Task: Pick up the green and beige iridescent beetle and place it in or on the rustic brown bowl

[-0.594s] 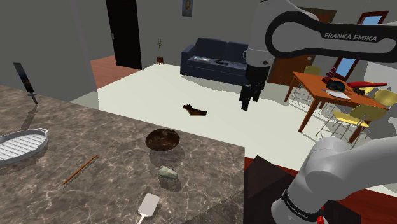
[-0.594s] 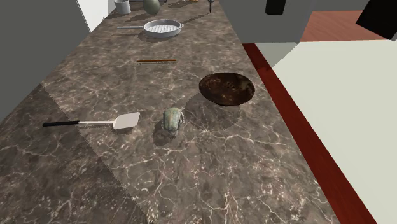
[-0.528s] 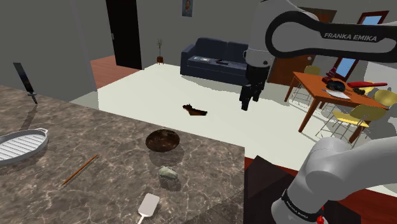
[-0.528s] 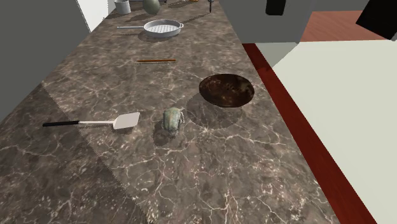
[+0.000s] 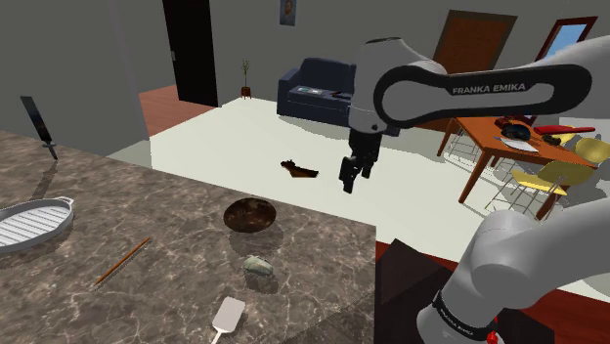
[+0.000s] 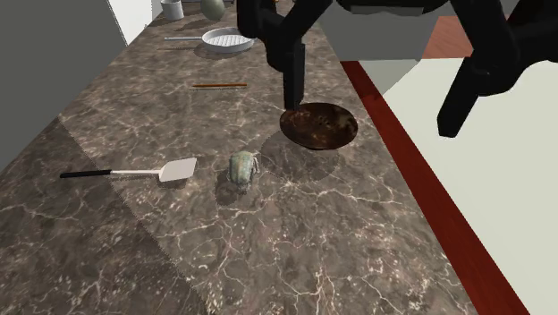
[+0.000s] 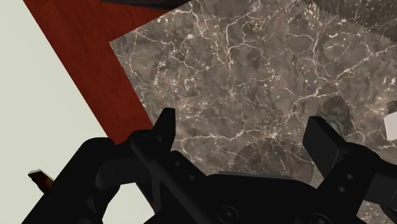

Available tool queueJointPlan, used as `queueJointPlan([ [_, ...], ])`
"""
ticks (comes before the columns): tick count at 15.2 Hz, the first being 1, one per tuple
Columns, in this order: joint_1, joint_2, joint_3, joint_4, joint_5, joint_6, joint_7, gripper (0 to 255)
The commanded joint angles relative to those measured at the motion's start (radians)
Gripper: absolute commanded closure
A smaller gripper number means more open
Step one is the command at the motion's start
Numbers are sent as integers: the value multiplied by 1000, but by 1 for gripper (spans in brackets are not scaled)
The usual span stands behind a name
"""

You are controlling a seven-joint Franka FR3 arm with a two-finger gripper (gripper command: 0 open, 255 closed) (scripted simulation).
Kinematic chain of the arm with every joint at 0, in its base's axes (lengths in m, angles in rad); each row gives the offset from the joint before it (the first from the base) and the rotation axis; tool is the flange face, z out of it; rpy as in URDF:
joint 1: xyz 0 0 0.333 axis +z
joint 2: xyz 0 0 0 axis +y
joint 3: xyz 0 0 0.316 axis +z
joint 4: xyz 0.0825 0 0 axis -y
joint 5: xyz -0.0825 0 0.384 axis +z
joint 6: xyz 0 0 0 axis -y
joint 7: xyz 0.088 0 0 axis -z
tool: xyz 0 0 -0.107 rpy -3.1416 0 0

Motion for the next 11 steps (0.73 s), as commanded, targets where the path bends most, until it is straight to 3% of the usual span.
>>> queueJointPlan([
  [1,12,38,20,-25,18,70,20,0],
  [11,54,331,118,-44,65,407,111,0],
])
